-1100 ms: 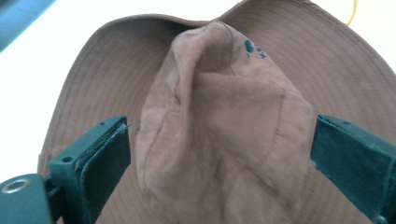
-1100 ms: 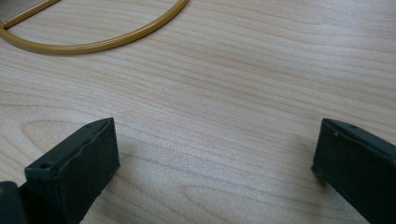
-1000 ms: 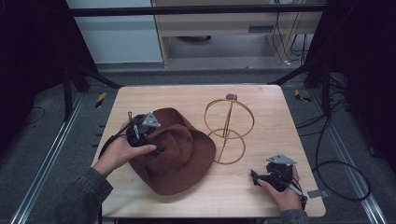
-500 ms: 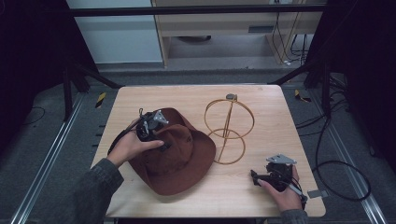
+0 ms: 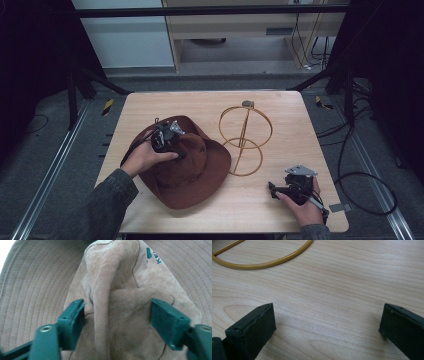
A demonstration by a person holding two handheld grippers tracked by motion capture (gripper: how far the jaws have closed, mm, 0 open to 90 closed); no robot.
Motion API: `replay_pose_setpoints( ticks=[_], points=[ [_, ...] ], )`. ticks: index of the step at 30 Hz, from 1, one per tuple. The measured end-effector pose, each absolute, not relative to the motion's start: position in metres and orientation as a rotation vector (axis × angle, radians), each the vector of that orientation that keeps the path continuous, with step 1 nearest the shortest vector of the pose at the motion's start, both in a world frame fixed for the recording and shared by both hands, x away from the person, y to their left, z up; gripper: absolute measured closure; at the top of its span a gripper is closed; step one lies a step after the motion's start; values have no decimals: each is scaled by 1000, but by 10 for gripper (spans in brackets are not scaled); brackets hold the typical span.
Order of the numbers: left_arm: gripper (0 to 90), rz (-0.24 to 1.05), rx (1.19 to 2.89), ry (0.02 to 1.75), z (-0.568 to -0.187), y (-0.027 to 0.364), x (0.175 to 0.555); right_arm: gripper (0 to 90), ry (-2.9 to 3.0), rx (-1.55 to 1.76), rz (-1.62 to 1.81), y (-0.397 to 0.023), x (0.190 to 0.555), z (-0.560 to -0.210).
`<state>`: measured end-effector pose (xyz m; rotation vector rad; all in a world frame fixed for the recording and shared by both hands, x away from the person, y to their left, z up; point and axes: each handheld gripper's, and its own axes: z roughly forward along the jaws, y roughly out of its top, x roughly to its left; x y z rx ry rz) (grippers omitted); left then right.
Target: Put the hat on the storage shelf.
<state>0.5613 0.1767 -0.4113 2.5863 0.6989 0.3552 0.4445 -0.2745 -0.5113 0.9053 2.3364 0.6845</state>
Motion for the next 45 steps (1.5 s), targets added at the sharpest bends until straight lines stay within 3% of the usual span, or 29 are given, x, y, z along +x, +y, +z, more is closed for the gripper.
replay_pose_setpoints(
  ticks=[5, 17, 23, 45],
  points=[
    [521, 344, 2606, 694, -412, 176, 560, 4, 2335, 907, 684, -274, 444, -511],
    [828, 350, 2602, 689, -409, 182, 558, 5, 2335, 905, 685, -274, 445, -511],
    [880, 352, 2547, 691, -395, 194, 553, 5, 2336, 906, 687, -274, 445, -511],
    [882, 451, 2429, 703, -323, 229, 526, 6, 2332, 915, 687, -274, 445, -512]
  ],
)
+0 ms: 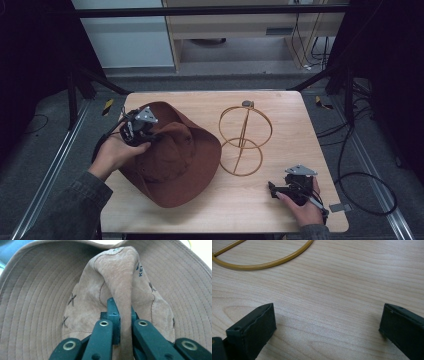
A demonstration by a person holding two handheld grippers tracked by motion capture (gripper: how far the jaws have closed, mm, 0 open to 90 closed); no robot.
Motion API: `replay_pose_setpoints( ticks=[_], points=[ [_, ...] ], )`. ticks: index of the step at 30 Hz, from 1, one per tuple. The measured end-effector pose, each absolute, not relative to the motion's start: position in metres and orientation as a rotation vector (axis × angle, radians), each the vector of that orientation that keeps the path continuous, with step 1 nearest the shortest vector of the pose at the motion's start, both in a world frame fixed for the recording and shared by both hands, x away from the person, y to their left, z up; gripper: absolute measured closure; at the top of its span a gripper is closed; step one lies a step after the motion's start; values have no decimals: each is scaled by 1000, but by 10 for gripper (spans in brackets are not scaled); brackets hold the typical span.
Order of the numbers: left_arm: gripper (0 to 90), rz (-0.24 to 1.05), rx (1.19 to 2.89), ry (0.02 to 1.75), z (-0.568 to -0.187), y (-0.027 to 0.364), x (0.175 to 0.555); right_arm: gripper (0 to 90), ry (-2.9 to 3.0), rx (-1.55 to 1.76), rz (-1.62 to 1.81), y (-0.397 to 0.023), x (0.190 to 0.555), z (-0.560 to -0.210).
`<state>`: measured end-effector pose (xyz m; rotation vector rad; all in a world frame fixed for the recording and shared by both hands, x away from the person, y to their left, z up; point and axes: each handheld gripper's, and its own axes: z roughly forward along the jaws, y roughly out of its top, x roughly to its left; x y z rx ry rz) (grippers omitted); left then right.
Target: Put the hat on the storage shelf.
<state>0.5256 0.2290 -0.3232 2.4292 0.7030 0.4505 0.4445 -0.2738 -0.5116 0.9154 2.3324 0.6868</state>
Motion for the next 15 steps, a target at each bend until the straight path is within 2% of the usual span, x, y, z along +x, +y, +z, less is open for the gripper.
replay_pose_setpoints(
  ticks=[8, 15],
  points=[
    [883, 425, 2362, 691, -289, 241, 518, 7, 2332, 915, 684, -274, 444, -512],
    [882, 475, 2365, 688, -271, 243, 513, 8, 2331, 916, 682, -274, 445, -511]
  ],
)
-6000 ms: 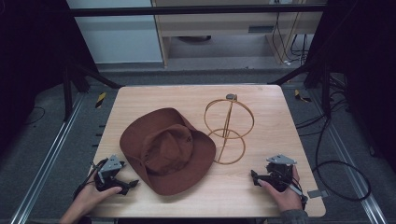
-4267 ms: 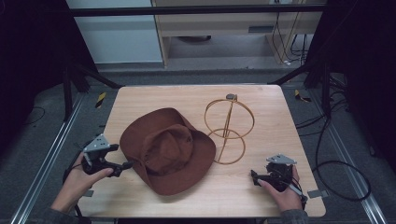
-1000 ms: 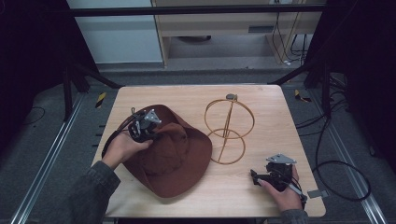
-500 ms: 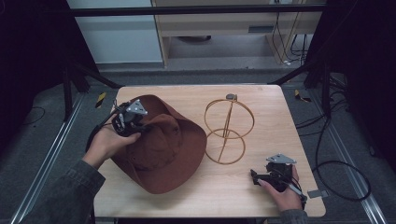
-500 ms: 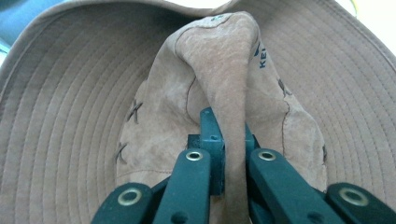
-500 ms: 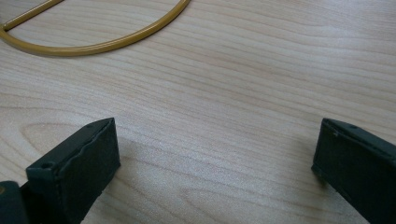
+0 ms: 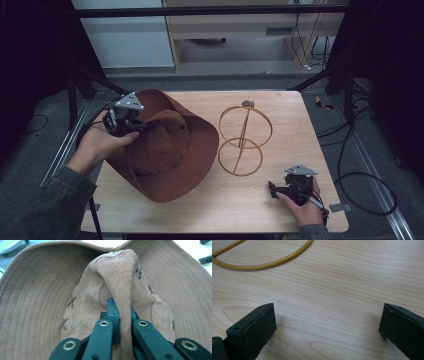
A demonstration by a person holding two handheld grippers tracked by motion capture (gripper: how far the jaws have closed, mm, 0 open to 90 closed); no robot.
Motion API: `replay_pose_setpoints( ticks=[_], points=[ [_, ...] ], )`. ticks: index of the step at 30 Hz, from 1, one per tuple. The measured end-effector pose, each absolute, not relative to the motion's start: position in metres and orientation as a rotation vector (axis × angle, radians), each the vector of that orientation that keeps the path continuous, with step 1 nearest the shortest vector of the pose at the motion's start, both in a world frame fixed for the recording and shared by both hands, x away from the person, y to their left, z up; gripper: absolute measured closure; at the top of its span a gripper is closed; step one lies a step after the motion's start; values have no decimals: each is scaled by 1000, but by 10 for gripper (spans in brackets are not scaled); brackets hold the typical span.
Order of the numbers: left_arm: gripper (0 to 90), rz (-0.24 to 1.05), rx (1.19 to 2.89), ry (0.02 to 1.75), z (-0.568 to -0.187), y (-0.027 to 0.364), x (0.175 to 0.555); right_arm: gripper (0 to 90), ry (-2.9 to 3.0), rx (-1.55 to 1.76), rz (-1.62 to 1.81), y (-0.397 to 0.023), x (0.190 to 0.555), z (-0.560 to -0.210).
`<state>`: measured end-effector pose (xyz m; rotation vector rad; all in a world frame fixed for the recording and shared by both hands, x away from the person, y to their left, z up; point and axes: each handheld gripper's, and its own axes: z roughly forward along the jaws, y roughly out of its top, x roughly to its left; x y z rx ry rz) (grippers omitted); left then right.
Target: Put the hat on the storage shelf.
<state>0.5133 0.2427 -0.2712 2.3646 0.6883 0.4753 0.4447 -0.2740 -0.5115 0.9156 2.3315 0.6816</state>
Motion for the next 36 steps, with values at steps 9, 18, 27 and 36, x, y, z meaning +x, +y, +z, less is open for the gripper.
replay_pose_setpoints(
  ticks=[9, 18, 27, 36],
  points=[
    [881, 517, 2356, 659, -258, 241, 503, 10, 2331, 913, 680, -275, 445, -511],
    [881, 539, 2346, 638, -241, 245, 495, 8, 2332, 912, 680, -275, 446, -511],
    [881, 576, 2290, 648, -230, 248, 489, 8, 2332, 912, 682, -275, 445, -511],
    [880, 603, 2244, 580, -205, 228, 478, 8, 2329, 913, 677, -275, 444, -511]
  ],
)
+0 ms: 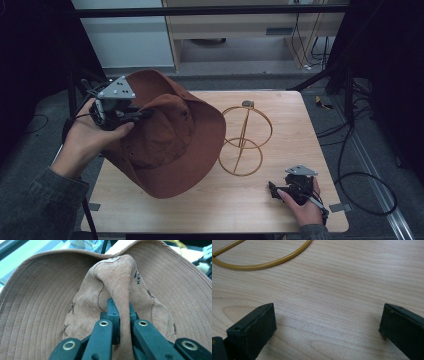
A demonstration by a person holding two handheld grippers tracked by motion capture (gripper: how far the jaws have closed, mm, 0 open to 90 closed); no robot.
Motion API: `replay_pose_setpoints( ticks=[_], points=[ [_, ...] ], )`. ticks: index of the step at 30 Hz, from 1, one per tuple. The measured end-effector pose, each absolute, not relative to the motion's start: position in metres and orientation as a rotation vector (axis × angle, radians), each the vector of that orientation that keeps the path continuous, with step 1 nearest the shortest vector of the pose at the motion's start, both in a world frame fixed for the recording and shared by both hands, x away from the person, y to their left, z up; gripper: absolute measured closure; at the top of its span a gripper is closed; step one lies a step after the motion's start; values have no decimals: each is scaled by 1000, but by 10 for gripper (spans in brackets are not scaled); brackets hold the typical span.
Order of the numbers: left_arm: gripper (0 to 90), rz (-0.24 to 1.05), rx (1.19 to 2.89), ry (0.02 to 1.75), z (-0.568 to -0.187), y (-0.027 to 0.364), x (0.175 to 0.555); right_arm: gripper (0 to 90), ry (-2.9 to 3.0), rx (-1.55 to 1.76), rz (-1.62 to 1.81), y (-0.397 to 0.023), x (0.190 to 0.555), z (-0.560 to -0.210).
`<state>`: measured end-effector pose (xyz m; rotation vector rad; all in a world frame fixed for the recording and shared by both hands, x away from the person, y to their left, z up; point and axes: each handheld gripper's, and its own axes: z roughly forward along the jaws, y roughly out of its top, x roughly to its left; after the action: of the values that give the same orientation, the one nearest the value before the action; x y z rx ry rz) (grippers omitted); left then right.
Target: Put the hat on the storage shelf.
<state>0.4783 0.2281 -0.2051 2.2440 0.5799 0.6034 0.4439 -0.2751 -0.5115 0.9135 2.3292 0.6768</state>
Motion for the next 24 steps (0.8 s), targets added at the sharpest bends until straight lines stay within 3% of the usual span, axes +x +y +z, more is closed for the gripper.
replay_pose_setpoints(
  ticks=[24],
  points=[
    [881, 658, 2212, 412, -160, 154, 477, 8, 2333, 913, 679, -275, 444, -512]
  ],
)
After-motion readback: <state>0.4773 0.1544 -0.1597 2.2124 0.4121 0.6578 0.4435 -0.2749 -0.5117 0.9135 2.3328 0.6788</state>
